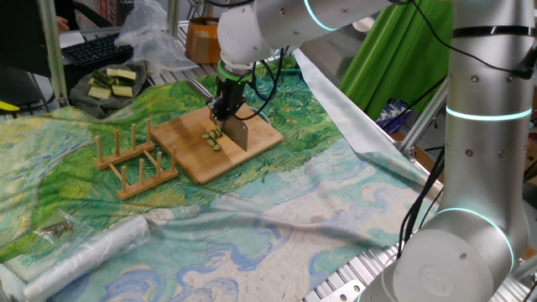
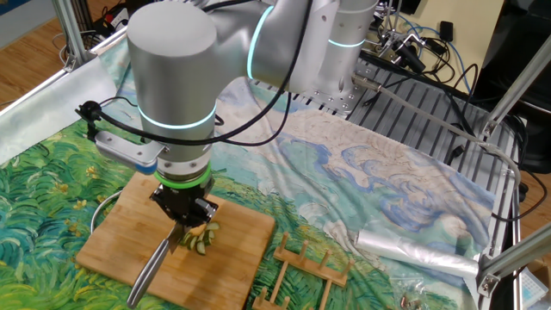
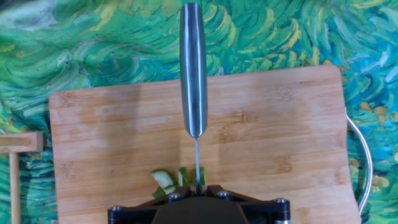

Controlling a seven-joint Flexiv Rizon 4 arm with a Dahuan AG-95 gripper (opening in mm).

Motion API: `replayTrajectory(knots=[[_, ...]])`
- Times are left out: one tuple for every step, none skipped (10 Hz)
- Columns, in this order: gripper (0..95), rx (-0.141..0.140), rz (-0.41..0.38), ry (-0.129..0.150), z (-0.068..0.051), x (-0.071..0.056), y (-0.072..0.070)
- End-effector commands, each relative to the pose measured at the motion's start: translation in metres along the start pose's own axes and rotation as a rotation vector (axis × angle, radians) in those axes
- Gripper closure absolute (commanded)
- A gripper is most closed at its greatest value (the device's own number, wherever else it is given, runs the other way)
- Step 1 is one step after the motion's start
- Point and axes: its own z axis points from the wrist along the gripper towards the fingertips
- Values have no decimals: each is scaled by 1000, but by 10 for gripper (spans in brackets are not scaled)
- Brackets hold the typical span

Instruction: Chop the cucumber into shreds

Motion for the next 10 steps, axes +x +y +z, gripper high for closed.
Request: replayTrajectory(knots=[[950,-1,-1,1,0,0,-1],[950,-2,-2,0,2,1,-1],[950,-1,-5,1,3,1,-1],[950,-3,-6,-1,8,1,-2],[950,-7,-5,-5,17,2,-1],[950,-8,-4,-5,20,2,-1],[950,-11,1,-5,23,2,-1],[950,-16,6,-5,22,2,-1],[950,-17,7,-5,23,2,0],[950,-17,9,-9,26,2,0]])
